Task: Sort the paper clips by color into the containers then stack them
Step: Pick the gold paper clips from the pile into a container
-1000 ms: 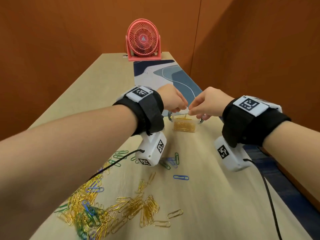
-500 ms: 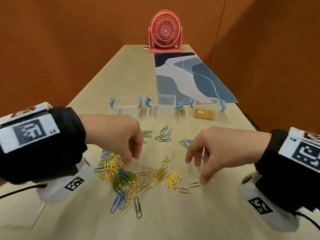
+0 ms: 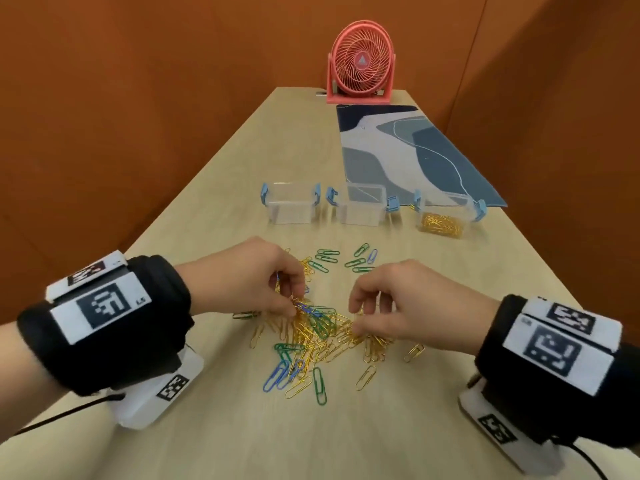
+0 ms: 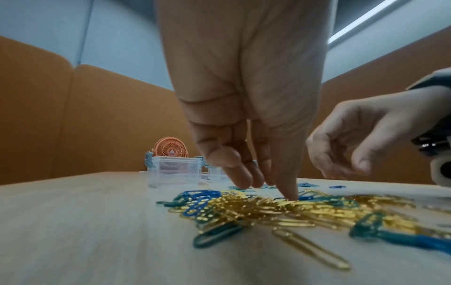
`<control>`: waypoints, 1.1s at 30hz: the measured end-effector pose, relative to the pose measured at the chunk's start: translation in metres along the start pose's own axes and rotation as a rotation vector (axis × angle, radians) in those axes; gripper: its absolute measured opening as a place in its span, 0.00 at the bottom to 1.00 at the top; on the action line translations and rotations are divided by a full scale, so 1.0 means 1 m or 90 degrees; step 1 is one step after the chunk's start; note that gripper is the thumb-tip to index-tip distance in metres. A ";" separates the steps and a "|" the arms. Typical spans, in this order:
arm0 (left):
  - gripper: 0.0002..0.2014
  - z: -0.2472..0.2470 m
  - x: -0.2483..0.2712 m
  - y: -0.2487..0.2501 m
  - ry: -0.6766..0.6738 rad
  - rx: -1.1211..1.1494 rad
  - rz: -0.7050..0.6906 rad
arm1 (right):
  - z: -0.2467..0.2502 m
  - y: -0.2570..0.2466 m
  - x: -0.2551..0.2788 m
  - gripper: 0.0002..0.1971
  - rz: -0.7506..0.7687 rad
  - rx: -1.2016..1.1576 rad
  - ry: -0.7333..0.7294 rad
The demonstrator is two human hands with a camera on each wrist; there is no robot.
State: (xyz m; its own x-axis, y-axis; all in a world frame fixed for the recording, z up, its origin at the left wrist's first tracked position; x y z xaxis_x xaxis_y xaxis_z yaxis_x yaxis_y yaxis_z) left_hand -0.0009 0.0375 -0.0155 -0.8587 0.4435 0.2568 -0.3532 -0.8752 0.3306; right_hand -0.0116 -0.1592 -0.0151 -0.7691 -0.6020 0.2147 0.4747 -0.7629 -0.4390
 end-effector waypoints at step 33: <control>0.07 -0.015 -0.004 -0.006 0.036 -0.002 -0.025 | -0.017 -0.017 -0.032 0.07 -0.041 -0.003 0.025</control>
State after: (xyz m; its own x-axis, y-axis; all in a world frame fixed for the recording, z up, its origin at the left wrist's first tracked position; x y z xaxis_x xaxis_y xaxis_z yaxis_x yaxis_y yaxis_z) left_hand -0.0009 0.0375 -0.0325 -0.8636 0.4660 0.1924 -0.3878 -0.8579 0.3372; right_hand -0.0019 -0.1229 -0.0298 -0.8140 -0.5421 0.2087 0.4219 -0.7987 -0.4290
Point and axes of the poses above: each hand's wrist, its own x-axis away from the middle knuckle, its own z-axis out of the back of the hand, y = z × x, the point moved 2 cm from there along -x, towards the middle knuckle, and after that the axes turned 5 degrees about -y, right-handed, at the moved point
